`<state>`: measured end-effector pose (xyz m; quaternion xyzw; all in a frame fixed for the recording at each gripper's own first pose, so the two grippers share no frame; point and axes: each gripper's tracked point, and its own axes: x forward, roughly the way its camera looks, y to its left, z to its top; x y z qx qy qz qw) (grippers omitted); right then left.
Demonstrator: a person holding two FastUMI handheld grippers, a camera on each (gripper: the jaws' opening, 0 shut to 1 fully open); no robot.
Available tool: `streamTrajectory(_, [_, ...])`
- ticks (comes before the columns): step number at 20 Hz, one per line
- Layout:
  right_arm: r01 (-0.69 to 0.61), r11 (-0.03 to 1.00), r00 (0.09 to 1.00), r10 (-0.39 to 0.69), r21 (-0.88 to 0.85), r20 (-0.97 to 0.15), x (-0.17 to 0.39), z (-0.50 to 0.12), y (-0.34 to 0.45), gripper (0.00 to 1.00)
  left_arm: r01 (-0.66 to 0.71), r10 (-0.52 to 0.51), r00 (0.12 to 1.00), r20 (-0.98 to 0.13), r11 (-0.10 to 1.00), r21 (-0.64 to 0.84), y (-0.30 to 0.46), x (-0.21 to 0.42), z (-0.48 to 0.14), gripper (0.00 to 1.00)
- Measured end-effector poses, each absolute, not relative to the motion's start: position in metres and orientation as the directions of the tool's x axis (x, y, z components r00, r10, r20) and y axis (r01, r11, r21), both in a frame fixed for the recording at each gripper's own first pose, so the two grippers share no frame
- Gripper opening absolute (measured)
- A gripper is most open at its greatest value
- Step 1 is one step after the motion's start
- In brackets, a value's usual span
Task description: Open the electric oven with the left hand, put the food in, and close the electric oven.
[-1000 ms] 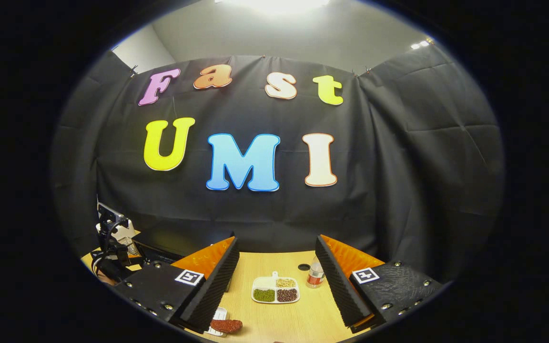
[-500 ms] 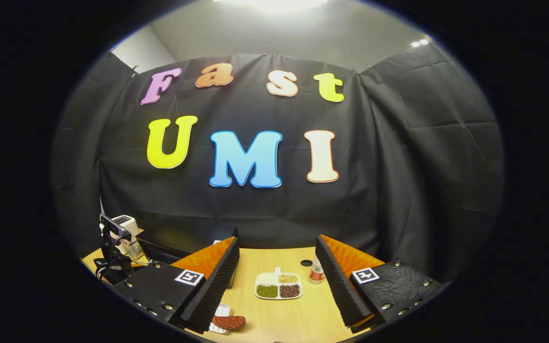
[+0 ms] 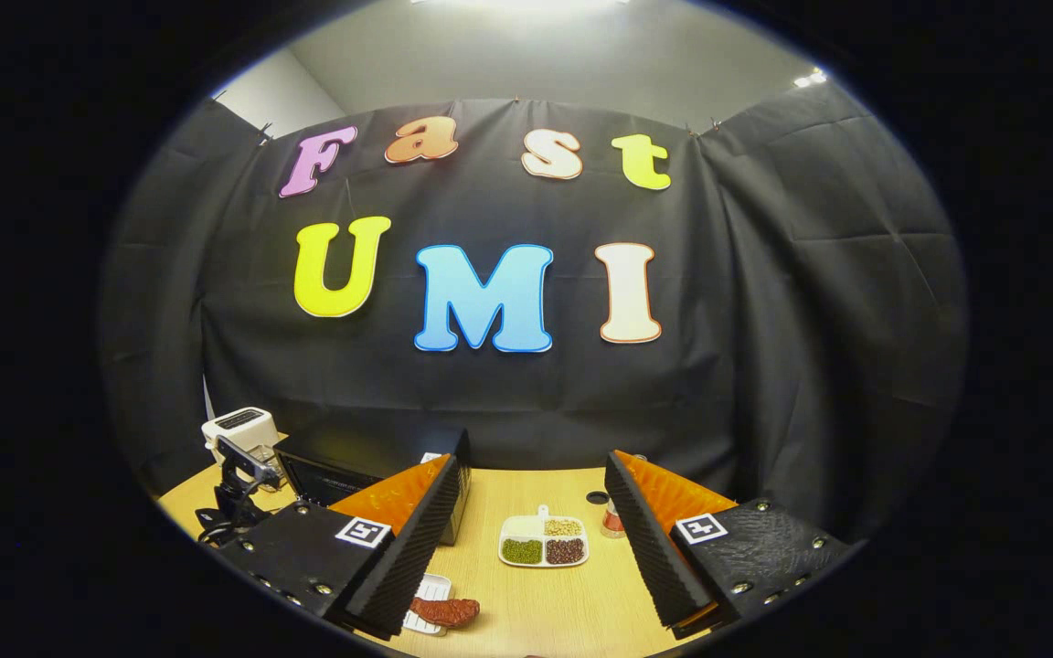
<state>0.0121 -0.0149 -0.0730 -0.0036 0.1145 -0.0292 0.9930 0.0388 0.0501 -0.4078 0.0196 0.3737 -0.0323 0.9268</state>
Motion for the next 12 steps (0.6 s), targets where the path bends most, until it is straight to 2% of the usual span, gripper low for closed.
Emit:
streamTrajectory(1, [0.052, 0.999, 0.972, -0.054, -0.015, -0.227, 0.010, -0.073, -0.015, 0.97, 0.066, -0.034, 0.703, -0.710, 0.998, 0.017, 0.053, 0.034, -0.415, 0.90])
streamTrajectory(2, [0.050, 0.999, 0.973, -0.052, -0.017, -0.226, 0.010, -0.071, -0.015, 0.97, 0.054, -0.022, 0.691, -0.722, 0.998, 0.021, 0.056, 0.034, -0.419, 0.99])
streamTrajectory(4, [0.046, 0.999, 0.973, -0.050, -0.021, -0.224, 0.008, -0.071, -0.016, 0.97, 0.018, -0.003, 0.676, -0.737, 1.000, 0.013, 0.061, 0.036, -0.424, 0.99])
streamTrajectory(5, [0.046, 0.999, 0.973, -0.049, -0.021, -0.225, 0.007, -0.071, -0.017, 0.97, -0.001, 0.002, 0.668, -0.744, 1.000, 0.001, 0.063, 0.034, -0.424, 0.94])
streamTrajectory(6, [0.047, 0.999, 0.973, -0.050, -0.020, -0.225, 0.006, -0.072, -0.019, 0.97, -0.022, 0.009, 0.669, -0.743, 1.000, -0.007, 0.065, 0.035, -0.421, 0.94])
streamTrajectory(7, [0.044, 0.999, 0.972, -0.047, -0.017, -0.228, 0.005, -0.074, -0.020, 0.97, -0.038, 0.015, 0.681, -0.732, 0.999, -0.015, 0.066, 0.035, -0.414, 0.99])
streamTrajectory(8, [0.040, 0.999, 0.971, -0.042, -0.015, -0.237, 0.005, -0.077, -0.021, 0.97, -0.052, 0.019, 0.698, -0.716, 0.998, -0.025, 0.068, 0.036, -0.403, 0.90])
streamTrajectory(10, [0.023, 1.000, 0.965, -0.020, 0.006, -0.263, 0.006, -0.089, -0.020, 0.97, -0.075, 0.027, 0.742, -0.670, 0.996, -0.043, 0.070, 0.034, -0.372, 0.95])
streamTrajectory(12, [-0.009, 0.999, 0.955, 0.021, 0.042, -0.297, 0.010, -0.105, -0.017, 0.97, -0.098, 0.045, 0.793, -0.608, 0.994, -0.054, 0.073, 0.033, -0.334, 0.91])
